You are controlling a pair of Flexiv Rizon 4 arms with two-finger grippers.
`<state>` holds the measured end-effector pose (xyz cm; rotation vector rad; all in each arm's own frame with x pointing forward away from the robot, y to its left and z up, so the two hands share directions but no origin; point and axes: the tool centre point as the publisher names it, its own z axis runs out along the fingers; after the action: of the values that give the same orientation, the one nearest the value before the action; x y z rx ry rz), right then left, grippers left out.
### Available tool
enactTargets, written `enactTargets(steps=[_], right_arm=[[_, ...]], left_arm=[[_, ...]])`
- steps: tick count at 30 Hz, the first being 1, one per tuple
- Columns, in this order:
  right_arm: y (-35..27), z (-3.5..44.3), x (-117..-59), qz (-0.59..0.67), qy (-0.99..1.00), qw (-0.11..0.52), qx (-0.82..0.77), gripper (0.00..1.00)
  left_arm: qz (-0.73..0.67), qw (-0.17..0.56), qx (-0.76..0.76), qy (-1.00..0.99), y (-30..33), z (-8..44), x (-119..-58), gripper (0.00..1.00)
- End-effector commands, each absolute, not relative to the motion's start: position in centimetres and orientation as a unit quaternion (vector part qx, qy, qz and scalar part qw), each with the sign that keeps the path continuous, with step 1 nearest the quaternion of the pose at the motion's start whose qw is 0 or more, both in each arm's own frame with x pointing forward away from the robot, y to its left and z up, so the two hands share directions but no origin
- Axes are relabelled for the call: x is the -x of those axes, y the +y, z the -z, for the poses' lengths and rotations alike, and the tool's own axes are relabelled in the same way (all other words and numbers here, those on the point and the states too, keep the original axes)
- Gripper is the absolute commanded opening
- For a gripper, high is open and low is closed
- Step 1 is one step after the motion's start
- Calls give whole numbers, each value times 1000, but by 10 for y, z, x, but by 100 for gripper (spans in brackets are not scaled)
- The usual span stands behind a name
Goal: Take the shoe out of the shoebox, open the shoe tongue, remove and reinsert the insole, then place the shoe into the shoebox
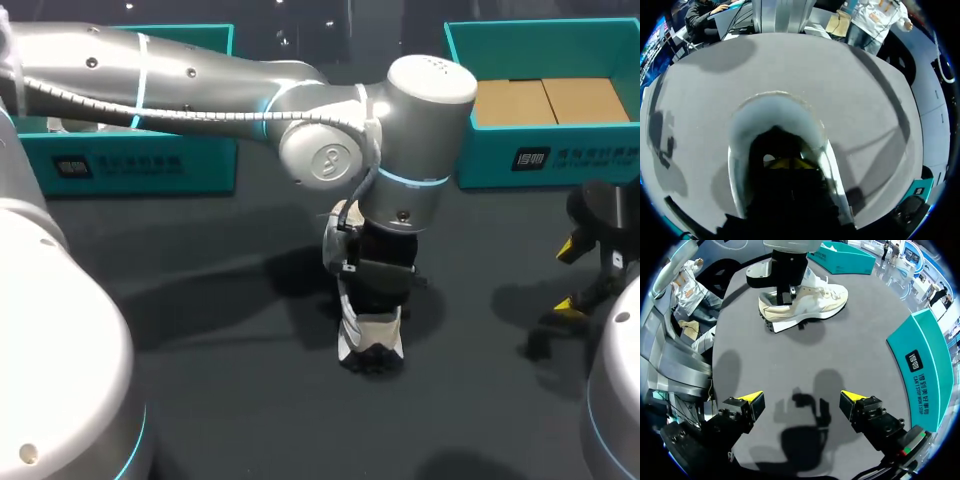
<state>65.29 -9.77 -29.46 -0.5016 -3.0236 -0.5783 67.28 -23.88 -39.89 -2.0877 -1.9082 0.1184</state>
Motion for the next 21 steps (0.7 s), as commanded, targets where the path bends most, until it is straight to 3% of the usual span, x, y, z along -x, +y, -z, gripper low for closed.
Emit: enactTargets(steps=[1,7,21], right_arm=[[-98,294,-651,185,-969,10,161,100],[-98,294,-651,185,-969,10,161,100],[-98,294,-651,185,-969,10,161,100]], left_arm=[[-42,125,732,-669,-240,388,-672,0],[-74,87,734,-669,-239,369,-667,0],[-56,87,721,-685,-248,422,-673,0]])
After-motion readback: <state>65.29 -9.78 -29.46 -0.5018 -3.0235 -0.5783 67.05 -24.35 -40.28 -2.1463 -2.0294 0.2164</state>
